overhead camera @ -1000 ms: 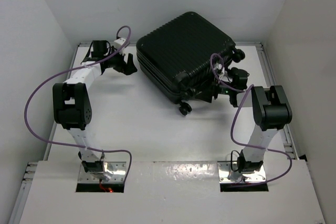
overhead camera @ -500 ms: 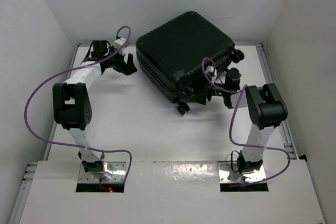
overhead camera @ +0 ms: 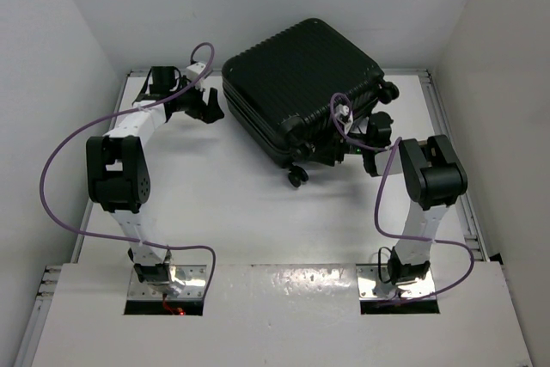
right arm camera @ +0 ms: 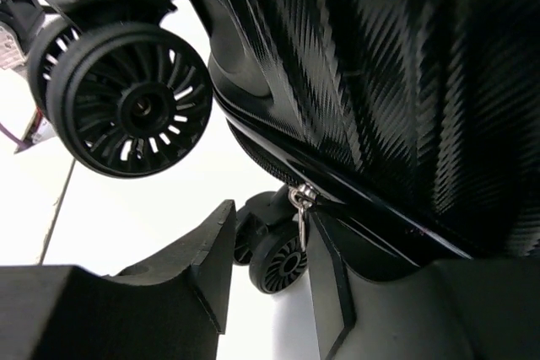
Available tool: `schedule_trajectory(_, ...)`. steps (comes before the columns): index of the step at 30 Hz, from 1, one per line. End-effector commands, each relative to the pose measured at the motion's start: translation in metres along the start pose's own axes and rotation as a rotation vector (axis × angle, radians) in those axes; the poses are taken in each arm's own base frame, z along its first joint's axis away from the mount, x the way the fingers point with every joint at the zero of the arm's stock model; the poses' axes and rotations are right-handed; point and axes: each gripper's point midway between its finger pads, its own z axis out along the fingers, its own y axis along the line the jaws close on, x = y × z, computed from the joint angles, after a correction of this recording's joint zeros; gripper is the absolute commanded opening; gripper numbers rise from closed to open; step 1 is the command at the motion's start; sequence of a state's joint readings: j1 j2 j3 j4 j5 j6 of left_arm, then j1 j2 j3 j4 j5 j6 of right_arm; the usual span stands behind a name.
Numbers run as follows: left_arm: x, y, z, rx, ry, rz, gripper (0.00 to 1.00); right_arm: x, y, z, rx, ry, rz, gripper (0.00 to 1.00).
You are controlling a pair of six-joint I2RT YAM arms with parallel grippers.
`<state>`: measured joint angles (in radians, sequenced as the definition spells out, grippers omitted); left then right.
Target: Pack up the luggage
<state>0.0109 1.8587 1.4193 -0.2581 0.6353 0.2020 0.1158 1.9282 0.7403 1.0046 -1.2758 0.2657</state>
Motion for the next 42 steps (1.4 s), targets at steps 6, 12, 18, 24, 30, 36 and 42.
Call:
schedule_trajectory(6,-0.032,-0.005,-0.006,-0.007,-0.053,0.060,0.87,-0.044,-0.026,0.010,0.068,-0.076,-0.178,0.22)
schedule_trajectory(12,-0.042,0.003,-0.016,-0.060,-0.077,0.023,0.87,-0.045,-0.041,0.010,0.181,-0.092,-0.157,0.00)
schedule_trajectory(18,-0.076,0.035,-0.040,-0.200,-0.143,0.027,0.87,-0.044,-0.027,-0.004,0.246,-0.081,-0.158,0.00)
schedule_trajectory(24,-0.090,-0.050,-0.050,0.090,-0.191,0.294,0.85,-0.040,-0.010,-0.018,0.313,-0.044,-0.175,0.00)
schedule_trajectory(30,-0.084,-0.150,-0.078,0.227,-0.237,0.886,0.90,-0.040,-0.013,-0.024,0.378,-0.030,-0.124,0.00)
schedule_trajectory(36,-0.073,-0.184,-0.068,0.323,-0.265,1.135,0.93,-0.034,-0.040,-0.066,0.586,-0.030,0.037,0.00)
schedule_trajectory(42,-0.047,-0.229,-0.053,0.509,-0.283,1.287,0.93,-0.039,-0.061,-0.121,0.765,-0.065,0.130,0.00)
